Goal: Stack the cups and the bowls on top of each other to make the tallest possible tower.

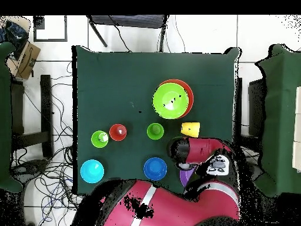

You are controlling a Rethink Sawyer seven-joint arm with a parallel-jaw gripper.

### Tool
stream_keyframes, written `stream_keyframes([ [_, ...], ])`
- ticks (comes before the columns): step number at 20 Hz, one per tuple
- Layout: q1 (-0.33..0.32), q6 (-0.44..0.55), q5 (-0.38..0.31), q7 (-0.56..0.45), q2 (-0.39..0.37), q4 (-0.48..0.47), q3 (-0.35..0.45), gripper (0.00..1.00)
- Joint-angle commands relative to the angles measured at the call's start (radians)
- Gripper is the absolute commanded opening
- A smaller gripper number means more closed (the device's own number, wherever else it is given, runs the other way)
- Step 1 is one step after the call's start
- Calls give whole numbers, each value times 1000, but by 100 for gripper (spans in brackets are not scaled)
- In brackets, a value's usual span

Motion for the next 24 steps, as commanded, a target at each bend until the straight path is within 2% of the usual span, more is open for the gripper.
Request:
stream_keyframes([
  [1,-7,-99,56,185,62,37,82,100],
  [12,22,-116,102,205,68,79,64,100],
  [24,65,-124,148,208,19,148,44,100],
])
